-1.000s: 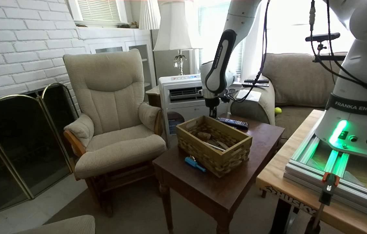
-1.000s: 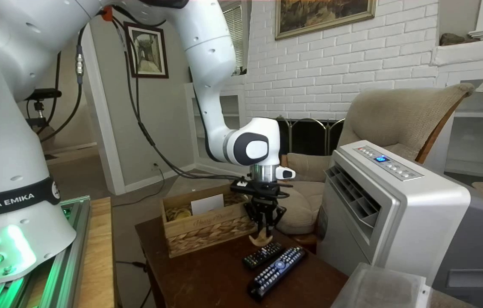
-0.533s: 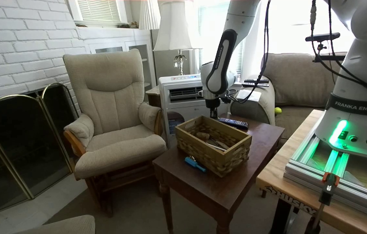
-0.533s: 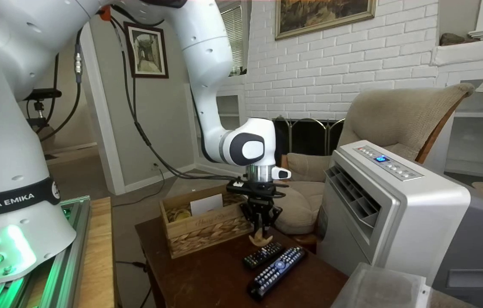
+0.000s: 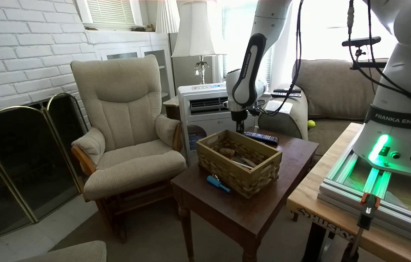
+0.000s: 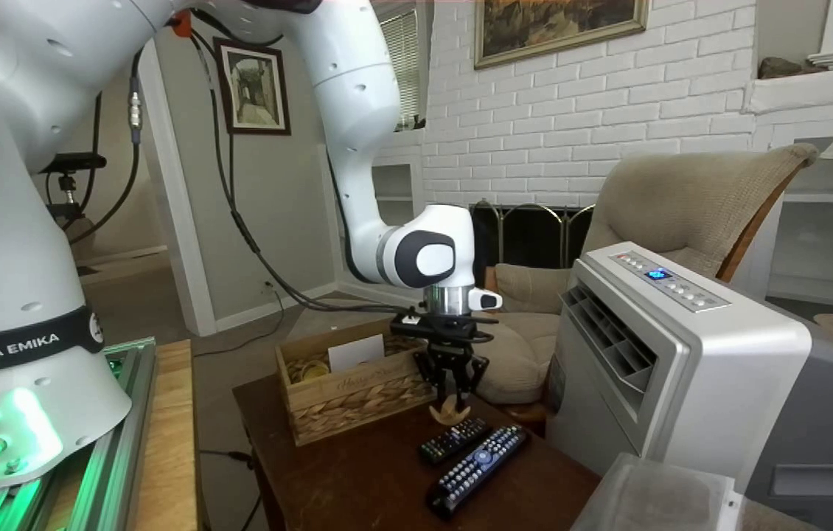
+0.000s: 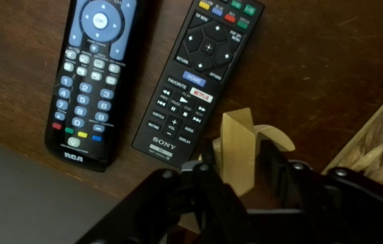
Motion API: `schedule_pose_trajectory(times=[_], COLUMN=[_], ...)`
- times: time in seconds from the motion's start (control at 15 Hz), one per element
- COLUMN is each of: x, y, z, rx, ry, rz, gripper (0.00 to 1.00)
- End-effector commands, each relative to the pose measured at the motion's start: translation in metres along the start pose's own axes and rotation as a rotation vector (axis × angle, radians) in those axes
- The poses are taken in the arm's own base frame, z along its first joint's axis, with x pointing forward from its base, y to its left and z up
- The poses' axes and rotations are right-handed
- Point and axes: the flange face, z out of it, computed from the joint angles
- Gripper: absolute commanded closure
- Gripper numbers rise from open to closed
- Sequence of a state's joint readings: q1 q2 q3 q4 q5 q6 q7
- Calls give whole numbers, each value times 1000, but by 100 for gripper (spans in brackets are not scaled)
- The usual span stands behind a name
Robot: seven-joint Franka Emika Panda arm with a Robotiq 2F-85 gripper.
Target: Remove the black pen from the wooden box, put it on the table, remove the wooden chip from the wooden box and put it on the table
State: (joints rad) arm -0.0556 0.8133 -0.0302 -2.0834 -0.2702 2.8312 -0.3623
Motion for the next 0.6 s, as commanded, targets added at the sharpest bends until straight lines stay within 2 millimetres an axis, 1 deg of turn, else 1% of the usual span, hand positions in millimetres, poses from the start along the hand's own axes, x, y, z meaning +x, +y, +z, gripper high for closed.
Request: schedule_pose_trajectory(times=[0.0,0.27,0.33,0.53], x=[-6,-7,-8,-9], y=[0,3,5,9], z=[-4,-5,-5,-7], rx=[-20,-22,-23,-23], ry=[3,3,4,3], rz=[-18,-15,-11,-5], gripper=[29,2,0,0])
